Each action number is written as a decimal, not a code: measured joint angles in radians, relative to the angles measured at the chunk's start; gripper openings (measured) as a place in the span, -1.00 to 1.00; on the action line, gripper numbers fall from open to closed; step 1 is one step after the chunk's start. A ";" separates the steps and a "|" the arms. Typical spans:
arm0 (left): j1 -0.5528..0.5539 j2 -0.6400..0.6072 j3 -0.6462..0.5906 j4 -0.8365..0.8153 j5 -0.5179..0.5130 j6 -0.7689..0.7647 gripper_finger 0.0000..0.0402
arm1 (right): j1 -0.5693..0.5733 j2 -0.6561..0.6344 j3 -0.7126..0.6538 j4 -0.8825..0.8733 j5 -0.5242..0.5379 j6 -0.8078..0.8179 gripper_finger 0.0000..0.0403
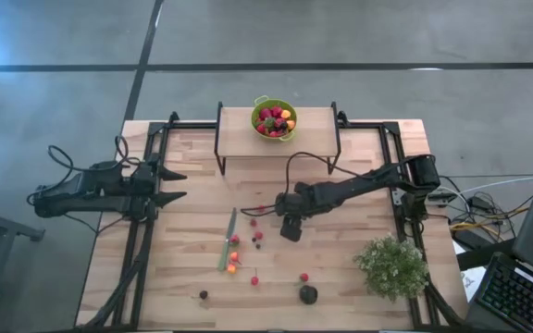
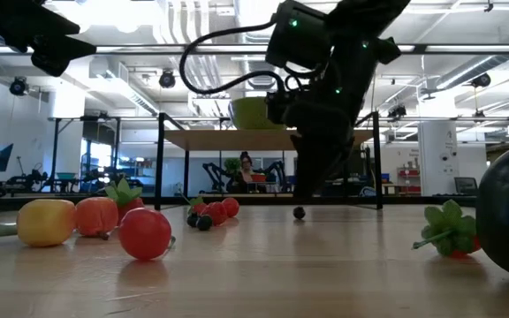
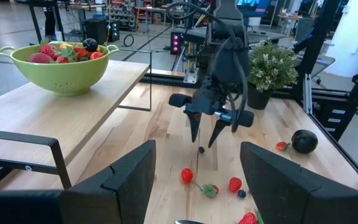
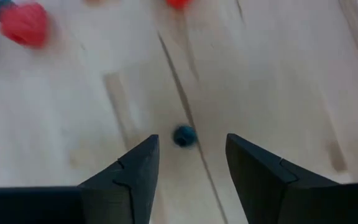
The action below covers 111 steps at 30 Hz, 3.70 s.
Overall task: Pick & Place Fruit
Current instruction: Put the blueberry into the green colander on the shelf
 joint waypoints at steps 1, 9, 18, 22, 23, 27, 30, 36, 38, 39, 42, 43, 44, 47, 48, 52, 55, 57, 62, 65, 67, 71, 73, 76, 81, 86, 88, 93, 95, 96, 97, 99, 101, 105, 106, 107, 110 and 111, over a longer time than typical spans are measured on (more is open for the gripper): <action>0.000 0.000 0.000 0.000 0.000 0.000 0.20 | 0.000 0.000 -0.006 0.019 0.000 0.000 -0.13; 0.000 0.000 0.000 0.000 0.000 0.000 0.20 | -0.003 0.000 -0.037 0.076 -0.001 -0.003 -0.18; 0.000 0.000 0.000 0.000 0.000 0.000 0.20 | -0.003 0.000 -0.112 0.202 0.000 -0.008 -0.13; 0.000 0.000 0.000 0.000 0.000 0.000 0.20 | -0.003 -0.001 -0.126 0.208 -0.003 -0.005 -0.09; 0.000 0.000 0.000 0.000 0.000 0.000 0.20 | -0.003 -0.001 -0.129 0.208 -0.005 -0.003 -0.08; 0.000 0.000 0.000 0.000 0.000 0.000 0.20 | -0.002 -0.001 -0.136 0.219 -0.005 0.005 -0.13; 0.000 0.000 0.000 0.000 0.000 0.000 0.20 | -0.002 -0.001 -0.138 0.229 -0.004 0.013 -0.20; 0.000 0.000 0.000 0.000 0.000 0.000 0.20 | -0.004 -0.001 -0.145 0.243 -0.004 0.009 -0.35; 0.000 0.000 0.000 0.000 0.000 0.000 0.20 | -0.006 -0.001 -0.149 0.247 -0.003 0.007 -0.40; 0.000 0.000 0.000 0.000 0.000 0.000 0.20 | -0.007 -0.002 -0.152 0.250 -0.004 0.008 -0.42; 0.000 0.000 0.000 0.000 0.000 0.000 0.20 | -0.007 -0.003 -0.158 0.259 -0.003 0.008 -0.49; 0.000 0.000 0.000 0.000 0.000 0.000 0.20 | -0.007 -0.003 -0.158 0.259 -0.003 0.008 -0.51; 0.000 0.000 0.000 0.000 0.000 0.000 0.20 | -0.007 -0.003 -0.158 0.259 -0.003 0.008 -0.54; 0.000 0.000 0.000 0.000 0.000 0.000 0.20 | -0.007 -0.003 -0.158 0.259 -0.003 0.008 -0.62; 0.000 0.000 0.000 0.000 0.000 0.000 0.20 | -0.007 -0.003 -0.157 0.259 -0.003 0.008 -0.64; 0.000 0.000 0.000 0.000 0.000 0.000 0.20 | -0.007 -0.003 -0.156 0.258 -0.004 0.008 -0.73; 0.000 0.000 0.000 0.000 0.000 0.000 0.20 | -0.007 -0.003 -0.156 0.258 -0.004 0.014 -0.77; 0.000 0.000 0.000 0.000 0.000 0.000 0.20 | -0.007 -0.003 -0.155 0.257 -0.004 0.026 -0.77; 0.000 0.000 0.000 0.000 0.000 0.000 0.20 | -0.007 -0.001 -0.148 0.251 -0.005 0.026 -0.76; 0.000 0.000 0.000 0.000 0.000 0.000 0.20 | -0.009 0.000 -0.138 0.244 -0.010 0.025 -0.79; 0.000 0.000 0.000 0.000 0.000 0.000 0.20 | -0.009 0.002 -0.127 0.242 -0.014 0.025 -0.81; 0.000 0.000 0.000 0.000 0.000 0.000 0.20 | -0.011 0.003 -0.104 0.233 -0.019 0.026 -0.83; 0.000 0.000 0.000 0.000 0.000 0.000 0.20 | -0.012 0.001 -0.078 0.200 -0.026 0.026 -0.83; 0.000 0.000 0.000 0.000 0.000 0.000 0.20 | -0.014 -0.005 -0.016 0.110 -0.053 0.025 -0.83; 0.000 0.000 0.000 0.000 0.000 0.000 0.20 | -0.015 -0.010 0.107 -0.045 -0.056 0.004 -0.83; 0.000 0.000 0.000 0.000 0.000 0.000 0.20 | -0.023 -0.012 0.252 -0.150 -0.054 -0.040 -0.83; 0.000 0.000 0.000 0.000 0.000 0.000 0.20 | -0.026 -0.012 0.322 -0.202 -0.055 -0.077 -0.83; 0.000 0.000 0.000 0.000 0.000 0.000 0.20 | -0.054 -0.013 0.500 -0.330 -0.052 -0.135 -0.83; 0.000 0.000 0.000 0.000 0.000 0.000 0.20 | -0.072 -0.013 0.569 -0.374 -0.051 -0.153 -0.83; 0.000 0.000 0.000 0.000 0.000 0.000 0.20 | -0.082 -0.013 0.600 -0.391 -0.051 -0.158 -0.83; 0.000 0.000 0.000 0.000 0.000 0.000 0.20 | -0.093 -0.014 0.631 -0.407 -0.051 -0.160 -0.83; 0.000 0.000 0.000 0.000 0.000 0.000 0.20 | -0.121 -0.014 0.689 -0.429 -0.052 -0.165 -0.83; 0.000 0.000 0.000 0.000 0.000 0.000 0.20 | -0.154 -0.014 0.747 -0.460 -0.051 -0.175 -0.83; 0.000 0.000 0.000 0.000 0.000 0.000 0.20 | -0.220 -0.014 0.846 -0.503 -0.049 -0.177 -0.83; 0.000 0.000 0.000 0.000 0.000 0.000 0.20 | -0.236 -0.014 0.866 -0.514 -0.049 -0.177 -0.83; 0.000 0.000 0.000 0.000 0.000 0.000 0.20 | -0.252 -0.014 0.878 -0.521 -0.049 -0.177 -0.83; 0.000 0.000 0.000 0.000 0.000 0.000 0.20 | -0.302 -0.014 0.888 -0.523 -0.048 -0.180 -0.83; 0.000 0.000 0.000 0.000 0.000 0.000 0.20 | -0.318 -0.014 0.883 -0.519 -0.043 -0.180 -0.83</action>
